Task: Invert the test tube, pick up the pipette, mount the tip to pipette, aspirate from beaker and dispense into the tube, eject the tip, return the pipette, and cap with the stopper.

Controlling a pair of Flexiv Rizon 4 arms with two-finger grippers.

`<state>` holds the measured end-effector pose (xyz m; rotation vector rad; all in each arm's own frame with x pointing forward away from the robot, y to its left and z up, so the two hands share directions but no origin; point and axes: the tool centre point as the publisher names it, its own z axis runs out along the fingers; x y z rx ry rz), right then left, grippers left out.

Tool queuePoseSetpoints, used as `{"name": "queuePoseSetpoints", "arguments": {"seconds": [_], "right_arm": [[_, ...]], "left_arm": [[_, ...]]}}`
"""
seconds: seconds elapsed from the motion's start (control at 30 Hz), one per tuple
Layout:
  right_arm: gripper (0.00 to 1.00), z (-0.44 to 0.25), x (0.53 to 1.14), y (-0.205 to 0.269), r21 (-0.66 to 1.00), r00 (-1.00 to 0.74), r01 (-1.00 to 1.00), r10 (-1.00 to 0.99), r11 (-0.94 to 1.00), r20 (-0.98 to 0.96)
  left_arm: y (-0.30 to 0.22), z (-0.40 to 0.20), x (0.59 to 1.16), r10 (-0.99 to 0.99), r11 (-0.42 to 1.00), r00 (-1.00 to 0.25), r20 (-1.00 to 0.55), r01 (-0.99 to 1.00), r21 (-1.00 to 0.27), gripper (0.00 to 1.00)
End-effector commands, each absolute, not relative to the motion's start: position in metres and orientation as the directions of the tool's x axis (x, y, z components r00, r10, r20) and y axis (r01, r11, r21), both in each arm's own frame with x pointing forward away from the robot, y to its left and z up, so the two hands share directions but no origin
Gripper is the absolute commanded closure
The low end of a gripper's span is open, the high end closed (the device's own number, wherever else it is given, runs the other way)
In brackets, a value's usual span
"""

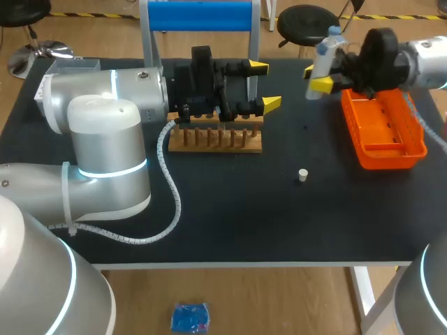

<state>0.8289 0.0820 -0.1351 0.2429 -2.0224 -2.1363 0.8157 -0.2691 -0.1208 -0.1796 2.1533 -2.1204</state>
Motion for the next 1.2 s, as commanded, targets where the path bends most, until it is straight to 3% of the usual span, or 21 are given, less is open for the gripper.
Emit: {"name": "queuePoseSetpoints", "arguments": {"seconds": [0.03, 1.2], "right_arm": [[1.00, -0.141, 0.822, 0.105, 0.999, -0.967, 0.025, -0.255, -0.043, 0.013], [1.00, -0.160, 0.807, 0.148, 0.998, -0.993, 0.015, -0.122, -0.061, 0.007]], "left_arm": [[-0.271, -0.122, 0.815, -0.170, 0.012, -0.985, 0.001, -0.003, -1.000, 0.00], [-0.271, -0.122, 0.815, -0.170, 0.012, -0.985, 0.001, -0.003, -1.000, 0.00]]}}
